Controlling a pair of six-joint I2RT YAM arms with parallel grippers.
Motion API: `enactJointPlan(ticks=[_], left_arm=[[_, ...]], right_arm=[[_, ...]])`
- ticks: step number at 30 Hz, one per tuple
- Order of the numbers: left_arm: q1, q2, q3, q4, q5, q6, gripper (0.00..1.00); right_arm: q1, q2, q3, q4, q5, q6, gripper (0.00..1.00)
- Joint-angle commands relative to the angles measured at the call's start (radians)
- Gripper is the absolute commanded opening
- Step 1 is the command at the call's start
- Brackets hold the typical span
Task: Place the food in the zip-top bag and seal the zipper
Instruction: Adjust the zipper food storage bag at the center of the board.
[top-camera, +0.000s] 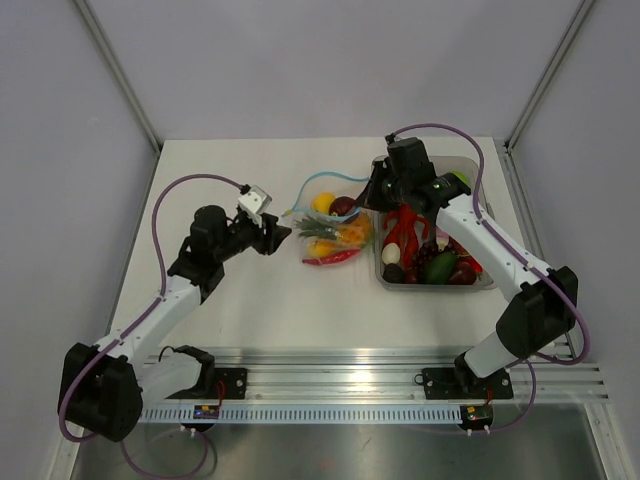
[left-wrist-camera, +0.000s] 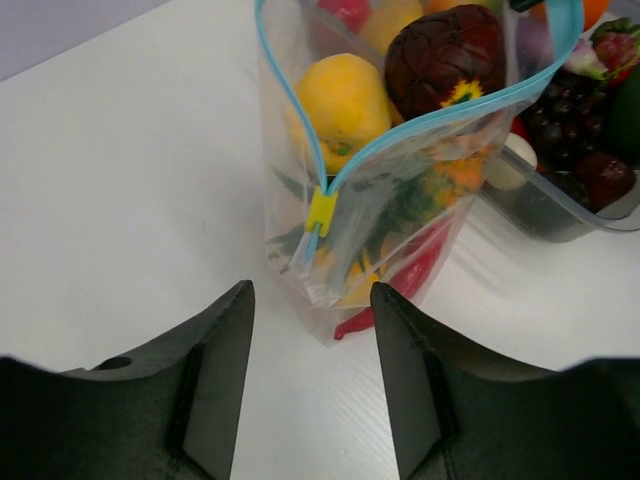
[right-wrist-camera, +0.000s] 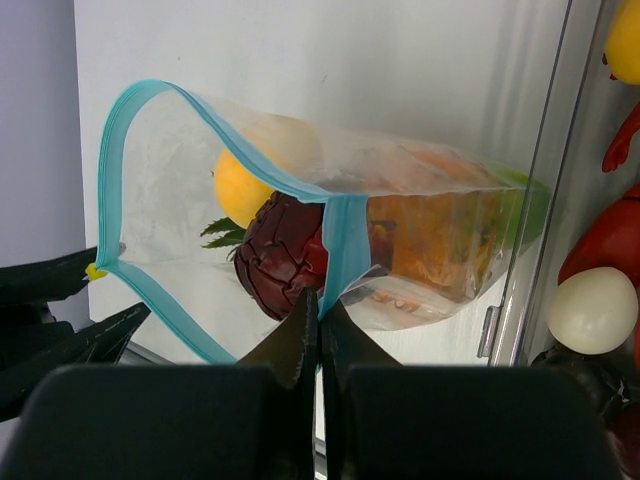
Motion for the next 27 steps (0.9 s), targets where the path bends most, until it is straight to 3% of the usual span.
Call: enactJointPlan(ticks=[1, 3, 8, 11, 12, 14, 17, 20, 23, 27], left_arm=[[0.003, 0.005, -0.008, 0.159, 0.127, 0.023, 0.49], [0.003, 0.048, 0.011, 0.138, 0.144, 0.023, 0.39], [0.003, 0.096, 0.002, 0.217, 0.137, -0.076, 0.39], [0.003, 0.089, -0.028, 0.276, 0.123, -0.092, 0.33], [0.003, 0.089, -0.029, 0.277, 0.12, -0.092, 0.16], [0.003, 0.089, -0.025, 0.279, 0.108, -0.092, 0.0], [0.003, 0.082, -0.023, 0.281, 0.129, -0.098, 0.0], [0.003, 0.056, -0.019, 0.27, 0.198, -0.099, 0.0], [0.003, 0.031, -0.035, 0.29, 0.244, -0.098, 0.0], [0.003, 0.025, -0.037, 0.302, 0.296, -0.092, 0.0]], right_arm=[[-0.009, -0.032, -0.007, 0.054, -0.035, -0.01, 0.0], [-0.008, -0.028, -0.007, 0.062, -0.054, -0.005, 0.0], [-0.009, -0.028, -0.016, 0.077, -0.065, 0.0, 0.0], [-0.009, -0.026, -0.01, 0.062, -0.058, -0.007, 0.0], [-0.009, -0.025, -0.011, 0.062, -0.058, -0.007, 0.0], [-0.008, -0.028, -0.017, 0.073, -0.063, -0.002, 0.0], [-0.009, -0.038, -0.04, 0.08, -0.074, -0.011, 0.02], [-0.006, -0.061, -0.028, 0.024, -0.006, -0.057, 0.18], [0.014, -0.112, 0.012, -0.019, 0.089, -0.181, 0.22], [0.031, -0.152, 0.065, -0.05, 0.094, -0.338, 0.42]])
